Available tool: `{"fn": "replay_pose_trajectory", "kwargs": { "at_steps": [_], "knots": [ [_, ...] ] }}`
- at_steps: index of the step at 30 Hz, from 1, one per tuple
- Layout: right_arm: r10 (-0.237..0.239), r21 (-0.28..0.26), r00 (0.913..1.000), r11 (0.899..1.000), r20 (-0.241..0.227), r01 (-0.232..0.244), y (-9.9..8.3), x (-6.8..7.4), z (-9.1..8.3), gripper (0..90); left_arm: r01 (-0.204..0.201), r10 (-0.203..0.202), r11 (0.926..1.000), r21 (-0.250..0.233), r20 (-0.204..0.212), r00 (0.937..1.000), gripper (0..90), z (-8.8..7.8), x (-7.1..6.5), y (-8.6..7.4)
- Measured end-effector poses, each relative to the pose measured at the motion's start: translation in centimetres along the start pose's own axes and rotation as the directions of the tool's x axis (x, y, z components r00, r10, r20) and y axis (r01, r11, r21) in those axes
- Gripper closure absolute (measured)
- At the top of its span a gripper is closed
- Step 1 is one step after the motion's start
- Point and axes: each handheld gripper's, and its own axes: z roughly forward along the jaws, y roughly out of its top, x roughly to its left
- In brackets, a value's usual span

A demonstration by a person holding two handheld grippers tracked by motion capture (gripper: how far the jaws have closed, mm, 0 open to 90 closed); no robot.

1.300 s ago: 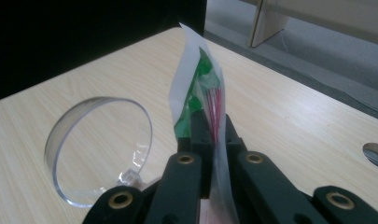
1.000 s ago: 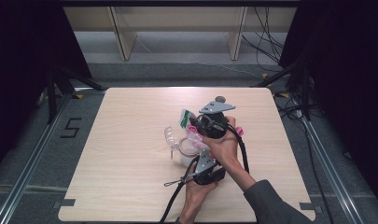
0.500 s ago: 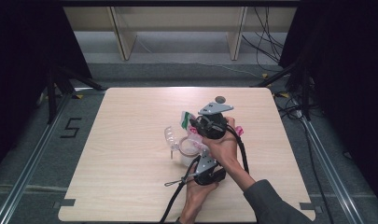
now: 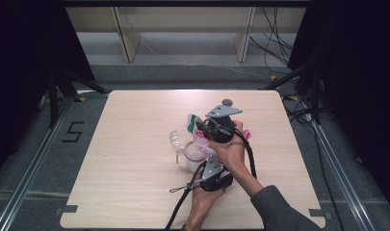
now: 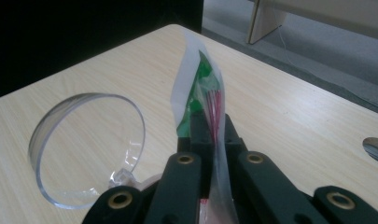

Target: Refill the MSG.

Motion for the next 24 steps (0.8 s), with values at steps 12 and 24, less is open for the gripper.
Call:
{"fn": "replay_pose_trajectory", "kwargs": {
  "at_steps": [12, 24],
  "knots": [
    [-0.017, 0.013, 0.9999, 1.000, 0.002, 0.017, 0.05, 0.08, 0.06, 89.8, 0.002, -0.002, 1.0000, 0.000, 0.000, 1.0000, 74.6, -0.09, -0.05, 0.08],
    [-0.039, 0.006, 0.9992, 0.999, 0.001, 0.039, 0.06, -0.03, 0.27, 89.8, 0.003, -0.003, 1.0000, 0.001, -0.008, 1.0000, 74.7, -0.26, -0.24, 0.24]
  ]
}}
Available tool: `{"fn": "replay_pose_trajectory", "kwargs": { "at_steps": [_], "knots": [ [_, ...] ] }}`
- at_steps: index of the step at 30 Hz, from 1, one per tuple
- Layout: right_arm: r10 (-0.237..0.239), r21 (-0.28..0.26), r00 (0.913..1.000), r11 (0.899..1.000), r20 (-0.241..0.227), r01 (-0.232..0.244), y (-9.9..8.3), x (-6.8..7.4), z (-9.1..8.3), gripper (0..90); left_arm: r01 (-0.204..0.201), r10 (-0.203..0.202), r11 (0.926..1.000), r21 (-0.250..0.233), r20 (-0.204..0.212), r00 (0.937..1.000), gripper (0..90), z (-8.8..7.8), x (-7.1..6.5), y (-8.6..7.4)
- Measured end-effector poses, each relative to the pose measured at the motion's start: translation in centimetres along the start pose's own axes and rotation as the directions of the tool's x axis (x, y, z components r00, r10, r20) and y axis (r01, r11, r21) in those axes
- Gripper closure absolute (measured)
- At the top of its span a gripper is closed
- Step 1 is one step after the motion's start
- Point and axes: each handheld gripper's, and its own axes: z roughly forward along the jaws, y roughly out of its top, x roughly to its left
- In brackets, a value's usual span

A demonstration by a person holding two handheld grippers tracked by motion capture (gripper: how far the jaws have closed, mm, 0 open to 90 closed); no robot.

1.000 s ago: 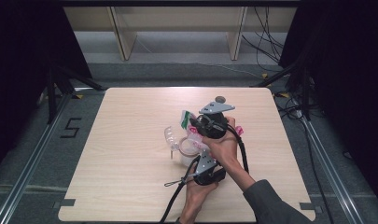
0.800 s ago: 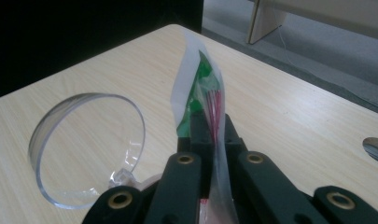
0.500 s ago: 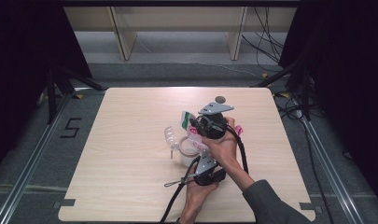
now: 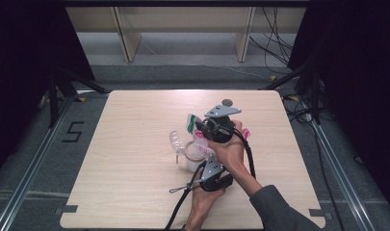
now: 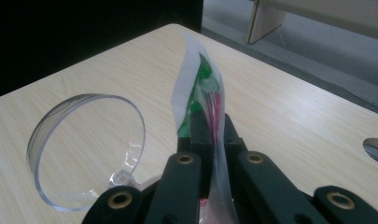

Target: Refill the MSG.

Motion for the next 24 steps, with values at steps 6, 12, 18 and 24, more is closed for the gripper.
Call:
{"fn": "replay_pose_trajectory", "kwargs": {
  "at_steps": [6, 12, 18, 24],
  "knots": [
    [0.029, 0.003, 0.9996, 1.000, 0.002, -0.029, 0.01, 0.11, -0.15, 89.8, -0.005, 0.005, 1.0000, 0.003, -0.002, 1.0000, 74.8, -0.01, 0.02, 0.00],
    [0.032, -0.007, 0.9995, 0.999, 0.000, -0.032, -0.02, 0.17, 0.07, 89.8, -0.004, 0.004, 1.0000, -0.001, 0.001, 1.0000, 74.8, 0.01, 0.15, 0.06],
    [0.020, -0.002, 0.9998, 1.000, -0.003, -0.020, -0.01, 0.05, 0.11, 89.8, -0.001, 0.001, 1.0000, -0.006, 0.007, 1.0000, 74.8, -0.01, 0.14, 0.15],
    [0.004, 0.003, 1.0000, 1.000, -0.003, -0.004, -0.01, -0.05, 0.24, 89.7, -0.001, 0.001, 0.9998, -0.017, 0.015, 0.9999, 74.8, 0.06, 0.18, 0.13]
  ]
}}
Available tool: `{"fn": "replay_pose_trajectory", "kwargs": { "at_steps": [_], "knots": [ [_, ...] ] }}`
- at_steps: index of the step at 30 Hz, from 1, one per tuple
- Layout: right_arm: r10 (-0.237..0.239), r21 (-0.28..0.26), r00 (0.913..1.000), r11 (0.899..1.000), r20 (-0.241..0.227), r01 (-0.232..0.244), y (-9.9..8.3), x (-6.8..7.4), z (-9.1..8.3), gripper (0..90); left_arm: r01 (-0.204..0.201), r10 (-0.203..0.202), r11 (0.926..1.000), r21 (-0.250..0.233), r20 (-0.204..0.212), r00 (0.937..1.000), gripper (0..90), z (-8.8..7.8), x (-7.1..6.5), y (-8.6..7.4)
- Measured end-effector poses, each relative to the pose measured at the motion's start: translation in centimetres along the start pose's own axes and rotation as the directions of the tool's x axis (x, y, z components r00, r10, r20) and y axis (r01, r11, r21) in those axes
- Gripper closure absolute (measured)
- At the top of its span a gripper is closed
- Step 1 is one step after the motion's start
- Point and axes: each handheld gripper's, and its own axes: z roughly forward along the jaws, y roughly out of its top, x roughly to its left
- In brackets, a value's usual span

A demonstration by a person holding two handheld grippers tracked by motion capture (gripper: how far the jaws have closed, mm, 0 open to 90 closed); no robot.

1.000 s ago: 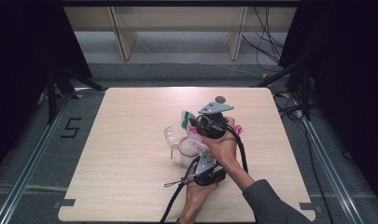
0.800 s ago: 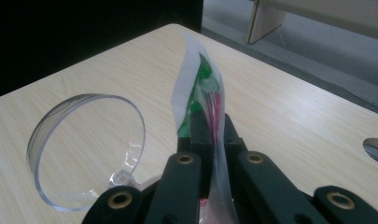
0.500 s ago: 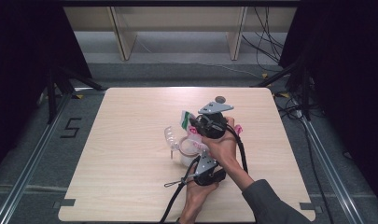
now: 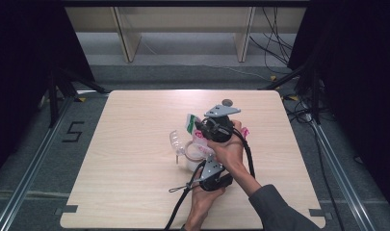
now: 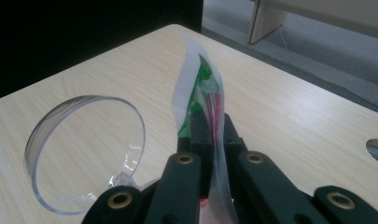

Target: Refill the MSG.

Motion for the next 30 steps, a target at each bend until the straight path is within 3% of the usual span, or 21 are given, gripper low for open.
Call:
{"fn": "replay_pose_trajectory", "kwargs": {
  "at_steps": [5, 9, 10, 12, 13, 24, 26, 28, 29, 30],
  "knots": [
    [0.020, 0.016, 0.9998, 1.000, 0.005, -0.020, 0.01, 0.35, 0.01, 89.6, 0.001, -0.001, 1.0000, 0.003, -0.007, 1.0000, 74.8, -0.10, -0.05, 0.06],
    [0.006, 0.017, 0.9999, 1.000, 0.010, -0.007, -0.09, 0.41, 0.26, 89.6, 0.009, -0.009, 1.0000, 0.000, -0.004, 1.0000, 74.8, -0.10, -0.11, 0.08],
    [0.026, 0.013, 0.9997, 1.000, 0.003, -0.026, -0.08, 0.49, 0.27, 89.6, 0.007, -0.007, 0.9999, -0.012, 0.005, 1.0000, 74.8, -0.06, -0.03, 0.08],
    [0.002, -0.003, 0.9999, 1.000, 0.012, -0.002, -0.04, 0.37, 0.32, 89.6, 0.006, -0.006, 1.0000, -0.004, -0.003, 1.0000, 74.8, -0.15, -0.02, 0.13],
    [-0.001, 0.016, 1.0000, 1.000, 0.006, 0.000, -0.04, 0.38, 0.28, 89.6, 0.009, -0.009, 0.9999, -0.007, 0.004, 1.0000, 74.7, -0.09, 0.00, 0.09],
    [0.013, 0.005, 0.9998, 1.000, 0.016, -0.013, -0.03, 0.49, 0.23, 89.6, 0.005, -0.005, 1.0000, 0.001, -0.005, 1.0000, 74.9, -0.17, -0.02, 0.09],
    [0.008, 0.017, 0.9999, 1.000, 0.009, -0.008, -0.02, 0.48, 0.26, 89.6, 0.073, -0.073, 0.9958, -0.056, 0.007, 0.9973, 74.9, 0.21, -0.52, 0.08],
    [0.020, 0.007, 0.9998, 1.000, 0.003, -0.020, -0.02, 0.49, 0.33, 89.6, 0.005, -0.005, 0.9999, -0.010, 0.005, 1.0000, 74.9, -0.10, 0.05, 0.10],
    [0.003, 0.009, 1.0000, 1.000, 0.008, -0.003, 0.02, 0.41, 0.28, 89.6, 0.005, -0.005, 0.9999, -0.009, 0.004, 1.0000, 74.9, -0.11, 0.04, 0.09],
    [-0.001, 0.014, 1.0000, 1.000, 0.008, 0.001, 0.01, 0.41, 0.27, 89.6, 0.044, -0.043, 0.9985, -0.034, 0.008, 0.9990, 74.9, 0.05, -0.27, 0.07]
  ]
}}
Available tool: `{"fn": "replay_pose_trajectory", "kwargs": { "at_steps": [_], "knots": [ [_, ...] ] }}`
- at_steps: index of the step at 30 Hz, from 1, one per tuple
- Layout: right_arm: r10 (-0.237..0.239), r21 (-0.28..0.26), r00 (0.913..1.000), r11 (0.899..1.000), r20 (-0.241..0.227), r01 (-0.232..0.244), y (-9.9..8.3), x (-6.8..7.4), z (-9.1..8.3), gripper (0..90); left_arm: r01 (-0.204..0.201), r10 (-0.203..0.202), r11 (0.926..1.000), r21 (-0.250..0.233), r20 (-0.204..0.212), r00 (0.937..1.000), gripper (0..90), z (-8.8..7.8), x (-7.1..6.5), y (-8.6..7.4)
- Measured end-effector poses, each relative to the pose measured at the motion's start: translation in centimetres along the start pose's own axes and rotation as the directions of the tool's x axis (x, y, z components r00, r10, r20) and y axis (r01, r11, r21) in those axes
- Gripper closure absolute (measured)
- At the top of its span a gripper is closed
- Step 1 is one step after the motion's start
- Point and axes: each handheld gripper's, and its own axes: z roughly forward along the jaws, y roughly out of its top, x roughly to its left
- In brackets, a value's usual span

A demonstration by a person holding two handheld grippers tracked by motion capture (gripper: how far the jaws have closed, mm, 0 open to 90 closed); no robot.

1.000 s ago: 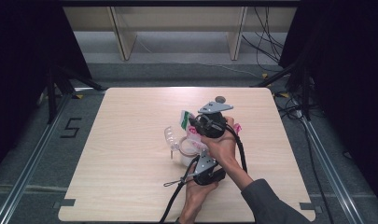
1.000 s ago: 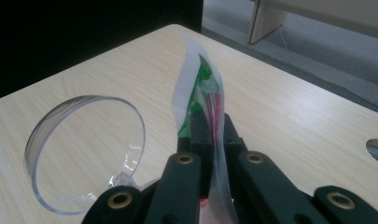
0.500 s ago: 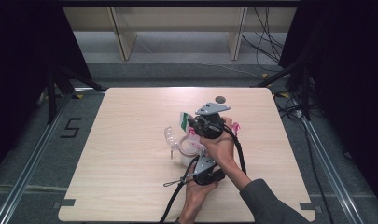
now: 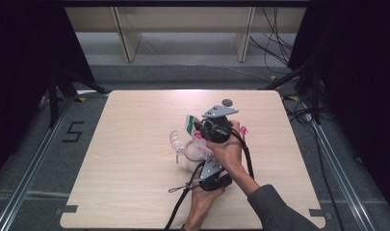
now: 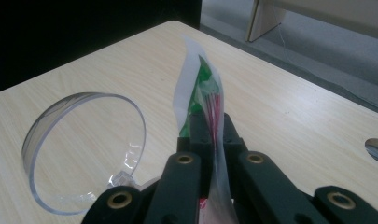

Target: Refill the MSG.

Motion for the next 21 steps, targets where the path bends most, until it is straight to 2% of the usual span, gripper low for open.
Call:
{"fn": "replay_pose_trajectory", "kwargs": {
  "at_steps": [1, 4, 5, 6, 7, 8, 9, 10, 11, 13, 14, 15, 16, 17, 18, 19, 20, 21],
  "knots": [
    [-0.007, 0.009, 1.0000, 1.000, 0.002, 0.007, -0.02, 0.06, -0.01, 89.5, 0.029, -0.029, 0.9994, -0.020, -0.003, 0.9996, 74.9, 0.15, -0.25, -0.02],
    [-0.005, 0.012, 1.0000, 1.000, 0.003, 0.005, -0.01, 0.26, -0.02, 89.5, 0.031, -0.031, 0.9990, -0.032, 0.013, 0.9994, 75.0, 0.17, -0.14, 0.02],
    [-0.015, -0.006, 0.9999, 1.000, 0.006, 0.015, 0.01, 0.16, 0.02, 89.5, 0.030, -0.030, 0.9992, -0.027, 0.005, 0.9996, 75.0, 0.10, -0.16, 0.07],
    [0.008, 0.004, 1.0000, 1.000, 0.001, -0.008, 0.04, 0.18, -0.11, 89.5, 0.031, -0.031, 0.9992, -0.023, -0.001, 0.9995, 75.0, 0.07, -0.18, 0.10],
    [0.007, 0.008, 1.0000, 1.000, 0.005, -0.007, 0.02, 0.15, -0.11, 89.5, 0.034, -0.033, 0.9990, -0.030, 0.018, 0.9993, 75.0, 0.17, -0.10, 0.04],
    [0.005, 0.000, 0.9999, 1.000, 0.011, -0.005, -0.08, 0.22, 0.14, 89.5, 0.035, -0.035, 0.9991, -0.023, 0.005, 0.9994, 75.0, 0.11, -0.18, 0.04],
    [-0.003, 0.022, 0.9999, 1.000, 0.011, 0.003, -0.02, 0.22, 0.08, 89.5, 0.035, -0.034, 0.9991, -0.023, 0.006, 0.9994, 74.9, 0.11, -0.16, 0.05],
    [0.007, 0.025, 0.9999, 1.000, 0.011, -0.007, 0.00, 0.28, 0.07, 89.5, 0.008, -0.008, 0.9999, -0.008, 0.015, 0.9999, 75.0, 0.02, 0.09, 0.06],
    [0.007, 0.008, 0.9999, 1.000, 0.012, -0.007, 0.03, 0.17, 0.12, 89.5, -0.029, 0.029, 0.9992, 0.027, -0.005, 0.9996, 75.0, -0.30, 0.33, 0.14],
    [-0.004, 0.009, 1.0000, 1.000, 0.006, 0.004, 0.07, 0.05, 0.05, 89.5, -0.028, 0.028, 0.9993, 0.025, 0.005, 0.9996, 75.0, -0.23, 0.40, 0.07],
    [-0.008, 0.012, 1.0000, 1.000, 0.004, 0.008, -0.01, 0.15, 0.19, 89.5, -0.027, 0.027, 0.9991, 0.033, -0.003, 0.9996, 75.0, -0.24, 0.32, 0.05],
    [-0.003, 0.022, 0.9999, 1.000, 0.014, 0.003, -0.04, 0.31, 0.18, 89.5, 0.029, -0.029, 0.9995, -0.015, 0.004, 0.9996, 75.0, 0.09, -0.12, -0.01],
    [-0.008, 0.016, 0.9997, 1.000, 0.021, 0.008, -0.05, 0.34, 0.24, 89.5, 0.039, -0.039, 0.9989, -0.025, 0.006, 0.9992, 75.0, 0.12, -0.18, 0.02],
    [-0.009, 0.017, 0.9998, 1.000, 0.015, 0.009, 0.00, 0.27, 0.19, 89.5, 0.037, -0.037, 0.9989, -0.028, 0.009, 0.9993, 75.0, 0.11, -0.14, 0.04],
    [-0.013, 0.012, 0.9998, 1.000, 0.011, 0.013, 0.03, 0.17, 0.13, 89.5, -0.025, 0.025, 0.9995, 0.020, 0.004, 0.9997, 75.0, -0.19, 0.33, 0.09],
    [-0.019, 0.000, 0.9997, 1.000, 0.013, 0.019, 0.01, 0.12, 0.22, 89.4, 0.031, -0.031, 0.9992, -0.025, 0.011, 0.9995, 75.0, 0.13, -0.10, 0.03],
    [0.007, 0.022, 0.9999, 1.000, 0.010, -0.007, -0.03, 0.29, 0.10, 89.4, 0.039, -0.039, 0.9989, -0.026, 0.007, 0.9992, 75.0, 0.20, -0.21, 0.01],
    [-0.009, 0.021, 0.9998, 1.000, 0.018, 0.009, -0.09, 0.28, 0.20, 89.5, 0.037, -0.037, 0.9990, -0.027, 0.007, 0.9993, 75.0, 0.25, -0.20, 0.00]
  ]
}}
